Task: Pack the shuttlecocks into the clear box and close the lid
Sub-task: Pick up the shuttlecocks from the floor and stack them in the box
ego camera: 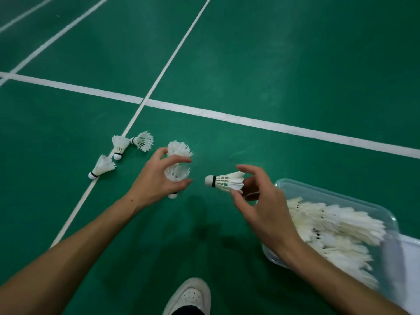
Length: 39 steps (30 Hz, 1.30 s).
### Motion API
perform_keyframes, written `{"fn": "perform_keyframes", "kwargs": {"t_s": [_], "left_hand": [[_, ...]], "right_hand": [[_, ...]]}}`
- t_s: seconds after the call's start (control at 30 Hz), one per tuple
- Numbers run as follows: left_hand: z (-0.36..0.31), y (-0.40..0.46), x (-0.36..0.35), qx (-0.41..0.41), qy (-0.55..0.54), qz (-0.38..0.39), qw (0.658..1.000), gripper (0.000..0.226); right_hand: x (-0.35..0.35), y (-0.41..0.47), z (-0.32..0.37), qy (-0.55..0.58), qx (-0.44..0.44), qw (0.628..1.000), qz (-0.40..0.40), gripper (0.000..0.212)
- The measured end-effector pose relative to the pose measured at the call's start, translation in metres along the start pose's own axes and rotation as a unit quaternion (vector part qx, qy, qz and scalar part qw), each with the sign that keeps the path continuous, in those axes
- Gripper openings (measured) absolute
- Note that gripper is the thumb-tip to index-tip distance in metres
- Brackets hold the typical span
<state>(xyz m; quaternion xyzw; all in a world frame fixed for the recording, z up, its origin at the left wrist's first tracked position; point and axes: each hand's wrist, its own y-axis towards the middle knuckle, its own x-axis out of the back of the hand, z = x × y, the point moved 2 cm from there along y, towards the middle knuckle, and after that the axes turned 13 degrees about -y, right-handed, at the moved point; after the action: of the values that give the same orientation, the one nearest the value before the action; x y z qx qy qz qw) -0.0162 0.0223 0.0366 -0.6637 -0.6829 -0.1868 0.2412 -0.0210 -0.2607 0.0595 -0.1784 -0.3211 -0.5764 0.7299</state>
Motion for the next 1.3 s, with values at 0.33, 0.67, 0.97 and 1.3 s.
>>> {"fn": "perform_keyframes", "kwargs": {"t_s": [0.33, 0.67, 0.97, 1.3], "left_hand": [[-0.141, -0.025, -0.099, -0.182, -0.007, 0.095, 0.979, 0.061], [-0.152, -0.029, -0.164, -0.185, 0.122, 0.127, 0.967, 0.065], [-0.149, -0.031, -0.153, -0.176, 0.139, 0.121, 0.967, 0.063], [-0.15, -0.028, -0.152, -0.183, 0.198, 0.168, 0.948, 0.058]], "right_hand": [[0.131, -0.06, -0.065, 0.008, -0.083, 0.993, -0.082, 0.051], [0.164, -0.111, -0.122, -0.028, -0.121, 0.988, -0.086, 0.042], [0.113, -0.104, -0.111, -0.207, -0.043, 0.977, -0.006, 0.052], [0.101, -0.076, -0.122, -0.355, -0.025, 0.931, 0.076, 0.082]]}}
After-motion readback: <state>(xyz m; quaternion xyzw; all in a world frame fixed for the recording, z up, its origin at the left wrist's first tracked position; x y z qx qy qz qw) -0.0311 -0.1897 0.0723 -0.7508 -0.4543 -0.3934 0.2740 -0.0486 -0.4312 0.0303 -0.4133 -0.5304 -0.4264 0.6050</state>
